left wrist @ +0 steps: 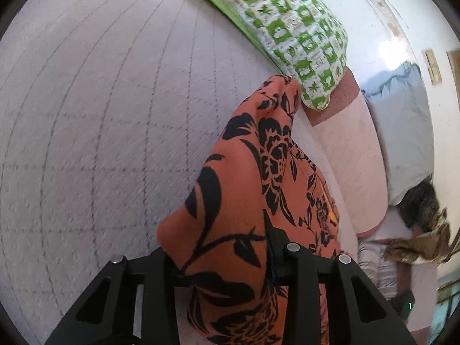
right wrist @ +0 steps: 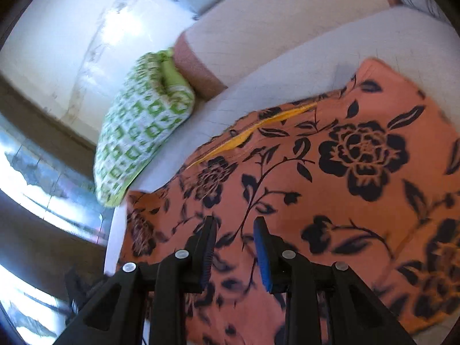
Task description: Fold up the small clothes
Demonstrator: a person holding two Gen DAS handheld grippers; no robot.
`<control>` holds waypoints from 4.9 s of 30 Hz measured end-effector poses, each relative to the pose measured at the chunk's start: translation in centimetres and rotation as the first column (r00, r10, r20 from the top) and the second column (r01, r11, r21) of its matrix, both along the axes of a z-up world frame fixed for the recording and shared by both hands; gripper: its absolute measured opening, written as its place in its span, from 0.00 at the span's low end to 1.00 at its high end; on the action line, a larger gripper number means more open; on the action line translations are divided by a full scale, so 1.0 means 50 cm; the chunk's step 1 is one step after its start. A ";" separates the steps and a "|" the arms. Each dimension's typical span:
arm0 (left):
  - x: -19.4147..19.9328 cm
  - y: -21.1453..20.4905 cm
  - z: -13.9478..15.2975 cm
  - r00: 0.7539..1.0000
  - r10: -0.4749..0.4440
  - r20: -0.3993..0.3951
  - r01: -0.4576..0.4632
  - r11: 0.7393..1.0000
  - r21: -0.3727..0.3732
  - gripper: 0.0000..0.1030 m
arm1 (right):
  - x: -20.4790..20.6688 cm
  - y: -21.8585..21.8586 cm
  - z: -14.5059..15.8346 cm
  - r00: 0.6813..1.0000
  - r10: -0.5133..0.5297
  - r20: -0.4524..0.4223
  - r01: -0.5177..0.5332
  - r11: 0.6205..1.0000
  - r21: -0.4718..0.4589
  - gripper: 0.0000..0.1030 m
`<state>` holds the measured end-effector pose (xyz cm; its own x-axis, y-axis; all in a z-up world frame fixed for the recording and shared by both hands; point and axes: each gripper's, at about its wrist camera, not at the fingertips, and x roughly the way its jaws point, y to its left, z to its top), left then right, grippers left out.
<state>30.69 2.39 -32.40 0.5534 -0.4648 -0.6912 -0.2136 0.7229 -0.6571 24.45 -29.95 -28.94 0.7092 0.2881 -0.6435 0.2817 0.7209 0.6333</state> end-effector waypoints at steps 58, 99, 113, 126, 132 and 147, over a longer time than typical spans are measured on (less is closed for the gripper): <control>-0.107 -0.343 0.109 0.793 -0.606 0.068 0.551 0.759 0.347 0.80 | -0.026 -0.107 0.097 0.991 -0.031 0.127 0.050 0.989 -0.141 0.19; -0.145 -0.396 0.103 0.779 -0.626 0.037 0.502 0.658 0.562 0.83 | 0.075 -0.172 0.098 0.996 0.071 0.056 -0.071 0.997 0.000 0.43; -0.120 -0.356 0.091 0.761 -0.649 -0.013 0.569 0.658 0.493 0.85 | 0.173 -0.095 -0.005 0.984 0.113 -0.140 -0.125 0.989 -0.077 0.44; -0.079 -0.371 0.078 0.808 -0.582 -0.087 0.514 0.626 0.586 0.85 | -0.056 -0.137 0.046 0.984 0.031 -0.176 -0.040 0.998 -0.047 0.53; -0.090 -0.385 0.073 0.809 -0.584 -0.070 0.489 0.601 0.632 0.85 | -0.108 -0.142 0.002 0.980 0.069 -0.187 -0.076 0.997 -0.032 0.53; -0.123 -0.405 0.070 0.843 -0.537 -0.034 0.389 0.564 0.728 0.91 | -0.167 -0.168 -0.039 0.996 0.060 -0.068 -0.056 0.997 0.051 0.53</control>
